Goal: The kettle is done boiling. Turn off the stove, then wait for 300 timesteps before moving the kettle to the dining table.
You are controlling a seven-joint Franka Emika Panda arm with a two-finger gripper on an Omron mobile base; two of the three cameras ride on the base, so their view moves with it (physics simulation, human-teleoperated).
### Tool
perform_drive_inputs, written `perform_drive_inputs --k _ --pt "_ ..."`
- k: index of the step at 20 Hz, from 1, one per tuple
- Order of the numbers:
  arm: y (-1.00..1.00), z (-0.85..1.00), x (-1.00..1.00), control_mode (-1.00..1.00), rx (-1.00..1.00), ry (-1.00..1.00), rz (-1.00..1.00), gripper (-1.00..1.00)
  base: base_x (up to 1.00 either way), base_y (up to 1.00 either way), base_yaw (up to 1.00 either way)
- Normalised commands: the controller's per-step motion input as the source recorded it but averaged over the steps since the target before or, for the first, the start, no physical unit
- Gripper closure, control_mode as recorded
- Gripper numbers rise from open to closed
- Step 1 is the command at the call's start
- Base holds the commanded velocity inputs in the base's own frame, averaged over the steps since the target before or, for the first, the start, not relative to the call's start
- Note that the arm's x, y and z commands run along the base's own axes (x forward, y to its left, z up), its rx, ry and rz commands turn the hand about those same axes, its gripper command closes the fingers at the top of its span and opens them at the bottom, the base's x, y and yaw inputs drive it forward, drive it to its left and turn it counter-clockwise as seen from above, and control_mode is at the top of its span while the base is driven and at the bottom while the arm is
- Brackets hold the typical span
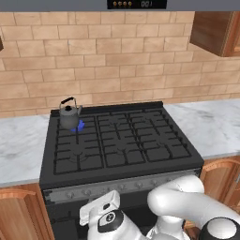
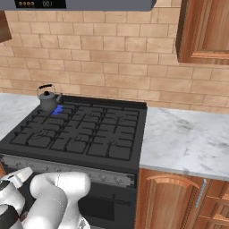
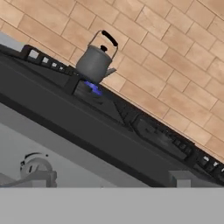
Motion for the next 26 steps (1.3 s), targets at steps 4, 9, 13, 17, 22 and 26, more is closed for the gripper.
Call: perform_drive_inputs --k 4,9,13,17,22,26 --pt "0.33 -0.07 0.03 -1.0 -0.01 -0.08 -0.07 -1.0 0.0 0.0 0.0" --pt "0.17 -0.31 0.2 -1.0 0.0 -0.05 -0.04 -1.0 0.0 0.0 0.0" --pt "0.1 -0.29 0.27 -1.0 0.0 -0.07 0.0 -1.0 0.0 0.0 0.0" --pt "0.1 -0.24 0.31 -1.0 0.0 -0.06 -0.01 -1.0 0.0 0.0 0.0" --pt "0.14 -0.23 0.26 -1.0 0.0 -0.05 0.0 -1.0 0.0 0.0 0.0" --pt "0.14 -0.23 0.26 -1.0 0.0 -0.03 0.0 -1.0 0.0 0.0 0.0"
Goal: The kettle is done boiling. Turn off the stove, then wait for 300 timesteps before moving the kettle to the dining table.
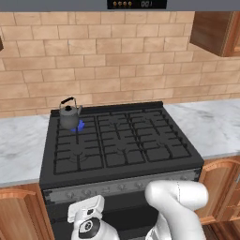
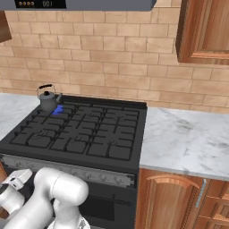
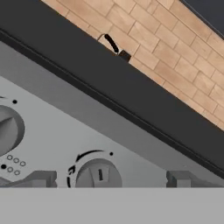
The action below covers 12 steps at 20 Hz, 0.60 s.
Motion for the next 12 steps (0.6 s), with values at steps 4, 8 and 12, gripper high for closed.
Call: perform_drive_inputs --k 4,8,12 --pt "0.1 -0.21 0.27 -1.0 0.0 -0.02 0.0 -1.0 0.0 0.0 0.0" --pt "0.1 -0.18 0.22 -1.0 0.0 -0.02 0.0 -1.0 0.0 0.0 0.0" --pt "-0.01 -0.02 0.01 -1.0 0.0 -0.02 0.0 -1.0 0.0 0.0 0.0"
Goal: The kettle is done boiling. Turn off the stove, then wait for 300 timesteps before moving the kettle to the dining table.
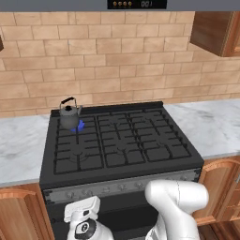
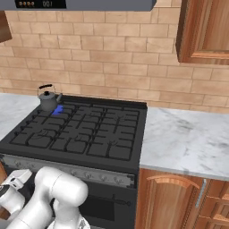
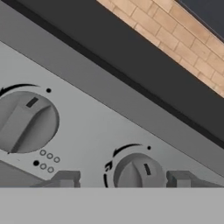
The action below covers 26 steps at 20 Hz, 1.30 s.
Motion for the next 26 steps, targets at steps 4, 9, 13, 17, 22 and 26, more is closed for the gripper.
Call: perform_drive_inputs --k 4,9,13,17,22,26 --pt "-0.22 0.0 0.0 -1.0 0.02 -0.06 0.0 -1.0 0.0 0.0 0.0" --pt "-0.13 0.0 0.07 -1.0 0.02 -0.06 0.02 1.0 0.0 0.0 0.0" --pt "0.0 0.0 0.15 -1.0 0.0 0.0 0.05 1.0 0.0 0.0 0.0" --pt "-0.08 0.05 0.0 -1.0 0.0 -0.01 0.05 1.0 0.0 0.0 0.0" --pt "-0.11 0.0 0.0 -1.0 0.01 0.0 0.02 1.0 0.0 0.0 0.0" --pt "-0.08 0.0 0.0 -1.0 0.16 -0.02 0.0 1.0 0.0 0.0 0.0"
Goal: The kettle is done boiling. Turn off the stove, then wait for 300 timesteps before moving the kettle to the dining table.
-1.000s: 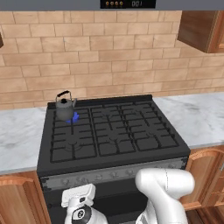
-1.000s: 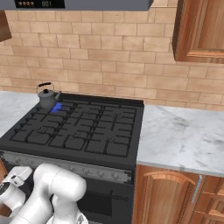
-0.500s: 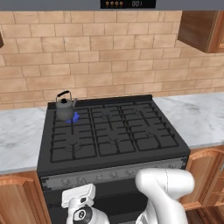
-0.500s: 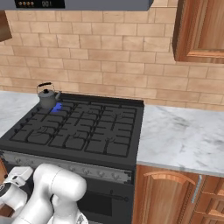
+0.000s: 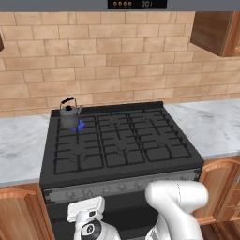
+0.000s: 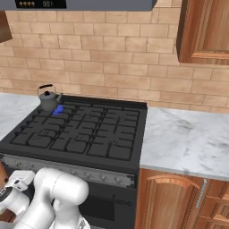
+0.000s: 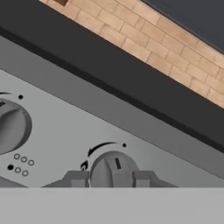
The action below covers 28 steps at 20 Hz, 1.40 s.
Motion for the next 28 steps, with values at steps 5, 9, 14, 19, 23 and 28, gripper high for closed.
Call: perform_drive_inputs --k 5,9,14,19,23,28 --pt "-0.17 0.0 -0.07 -1.0 0.32 -0.01 0.0 1.0 0.0 0.0 0.0" --pt "-0.14 0.0 -0.1 -1.0 0.3 0.0 0.0 1.0 0.0 0.0 0.0" --pt "-0.09 -0.01 -0.08 -1.0 0.26 0.0 0.03 1.0 0.0 0.0 0.0" --pt "-0.03 -0.01 -0.05 -1.0 0.12 0.01 0.02 1.0 0.0 0.0 0.0" --pt "0.06 0.0 -0.17 -1.0 0.04 0.0 0.0 -1.0 0.0 0.0 0.0" --pt "0.0 0.0 -0.43 -1.0 0.04 0.0 0.0 -1.0 0.0 0.0 0.0"
